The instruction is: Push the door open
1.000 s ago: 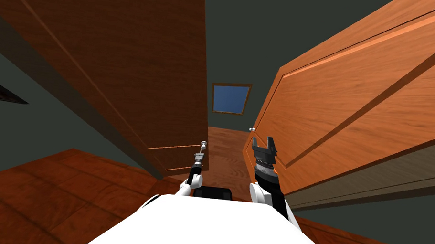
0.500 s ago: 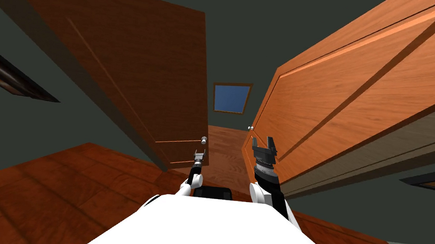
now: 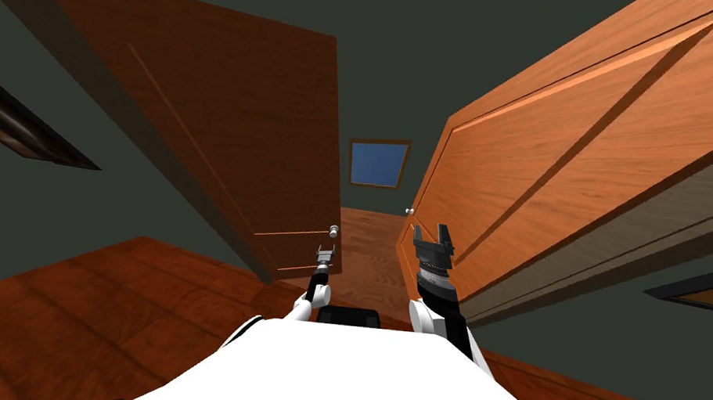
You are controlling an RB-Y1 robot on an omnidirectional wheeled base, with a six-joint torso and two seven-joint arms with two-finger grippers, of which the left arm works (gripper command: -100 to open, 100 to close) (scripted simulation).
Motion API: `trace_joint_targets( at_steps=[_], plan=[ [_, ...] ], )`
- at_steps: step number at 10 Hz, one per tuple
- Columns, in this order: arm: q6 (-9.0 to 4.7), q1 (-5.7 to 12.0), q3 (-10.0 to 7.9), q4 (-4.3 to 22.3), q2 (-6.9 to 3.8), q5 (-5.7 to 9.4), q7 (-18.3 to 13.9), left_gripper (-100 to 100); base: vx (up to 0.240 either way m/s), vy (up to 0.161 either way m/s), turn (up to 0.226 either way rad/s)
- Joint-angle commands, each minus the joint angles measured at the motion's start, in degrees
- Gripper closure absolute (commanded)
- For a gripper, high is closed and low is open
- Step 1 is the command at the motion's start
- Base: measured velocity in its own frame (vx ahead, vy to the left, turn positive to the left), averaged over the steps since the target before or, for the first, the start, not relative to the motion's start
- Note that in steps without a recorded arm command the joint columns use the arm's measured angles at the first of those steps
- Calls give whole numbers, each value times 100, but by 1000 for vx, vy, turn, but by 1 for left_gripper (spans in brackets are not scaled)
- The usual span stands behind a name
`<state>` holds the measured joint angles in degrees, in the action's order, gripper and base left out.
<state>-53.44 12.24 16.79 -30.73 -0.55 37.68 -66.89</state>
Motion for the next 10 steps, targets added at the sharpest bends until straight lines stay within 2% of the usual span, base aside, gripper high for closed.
trace_joint_targets(
  at_steps=[1, 3, 4, 6, 7, 8, 10],
  plan=[
    [27, -53, -7, -102, -95, 7, 12, -100, 196, 20, -25],
    [5, -50, -16, -91, -129, 17, -11, -100, 201, 14, -22],
    [-5, -49, -20, -86, -108, 21, -21, -100, 198, 39, -26],
    [-29, -46, -29, -75, 38, 32, -46, -100, 201, 12, -19],
    [-23, -64, -27, -64, -7, 30, -36, -100, 85, 3, -8],
    [-23, -64, -27, -64, -7, 30, -36, 100, -13, -5, -19],
    [-23, -64, -27, -64, -7, 30, -36, 100, -31, -4, 15]
  ],
)
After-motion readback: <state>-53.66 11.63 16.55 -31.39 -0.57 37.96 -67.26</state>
